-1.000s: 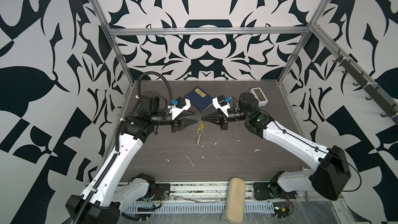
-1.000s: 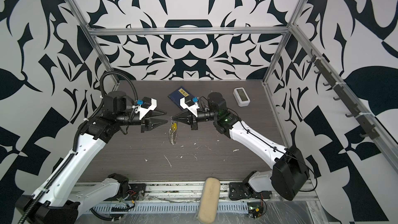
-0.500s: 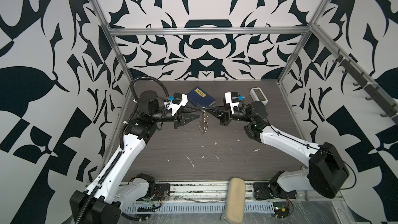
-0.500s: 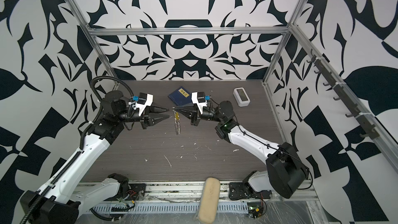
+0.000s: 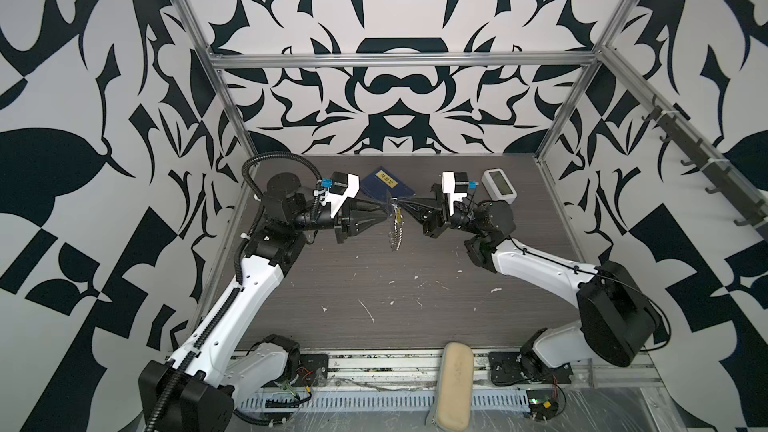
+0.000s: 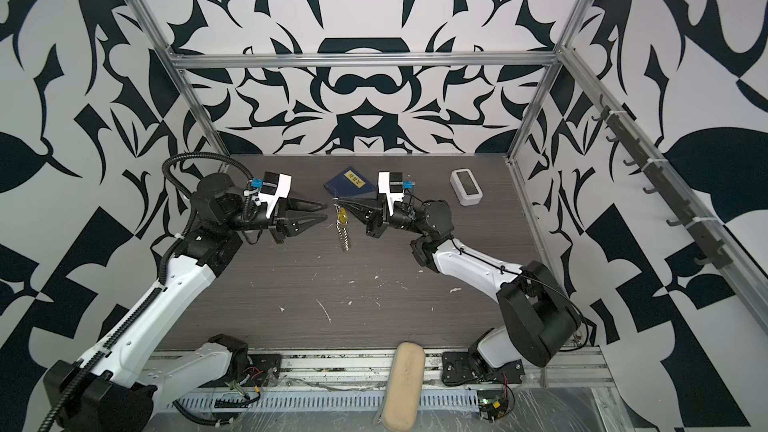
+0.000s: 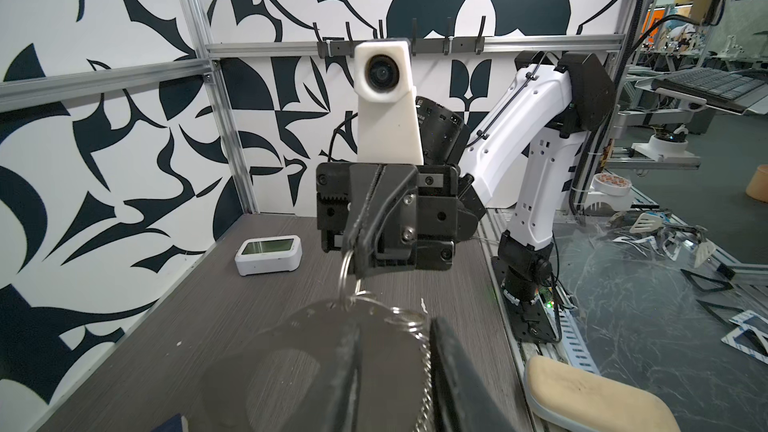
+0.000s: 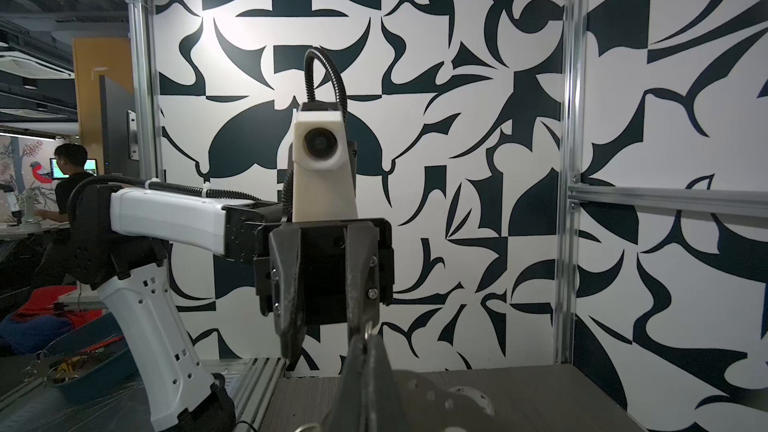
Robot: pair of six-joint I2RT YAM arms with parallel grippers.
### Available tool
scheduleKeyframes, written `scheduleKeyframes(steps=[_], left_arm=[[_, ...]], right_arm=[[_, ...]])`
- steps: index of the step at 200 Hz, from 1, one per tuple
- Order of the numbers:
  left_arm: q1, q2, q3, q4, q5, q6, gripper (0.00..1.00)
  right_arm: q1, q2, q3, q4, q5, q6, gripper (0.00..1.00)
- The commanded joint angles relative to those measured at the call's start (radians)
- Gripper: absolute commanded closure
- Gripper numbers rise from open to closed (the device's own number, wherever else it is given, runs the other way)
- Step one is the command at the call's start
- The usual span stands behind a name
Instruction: Remove the keys from the keyring
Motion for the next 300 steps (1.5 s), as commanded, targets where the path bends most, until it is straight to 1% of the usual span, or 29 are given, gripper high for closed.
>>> scheduleKeyframes(steps=[1,24,62,147,178,223,245,285,300], left_arm=[[0.005,0.016,-0.010,0.077,0.017,-0.060,0.69],[0.006,0.030,-0.004,0.097,0.018,-0.077,0.69],[0.005,0.035,-0.004,0.100,0.012,-0.076,0.65],[0.006,0.047,0.003,0.106,0.019,-0.080,0.66],[0.005,0.047,0.002,0.110,0.023,-0.082,0.69],[0.004,0.047,0.000,0.115,0.027,-0.087,0.70],[0.004,0.046,0.001,0.115,0.028,-0.090,0.73],[0.004,0.046,0.002,0.115,0.024,-0.091,0.84],[0.004,0.047,0.002,0.117,0.020,-0.091,0.84]], right_arm=[[-0.002,-0.034,0.037,0.090,0.010,0.025,1.00],[-0.002,-0.032,0.044,0.090,0.004,0.034,1.00],[0.001,-0.027,0.056,0.091,-0.006,0.049,1.00],[0.019,-0.011,0.072,0.092,-0.018,0.057,1.00],[0.024,-0.002,0.080,0.092,-0.023,0.061,1.00],[0.028,0.010,0.087,0.092,-0.027,0.063,1.00],[0.029,0.012,0.089,0.092,-0.028,0.065,1.00],[0.033,0.014,0.096,0.092,-0.033,0.068,1.00],[0.033,0.017,0.098,0.091,-0.036,0.068,1.00]])
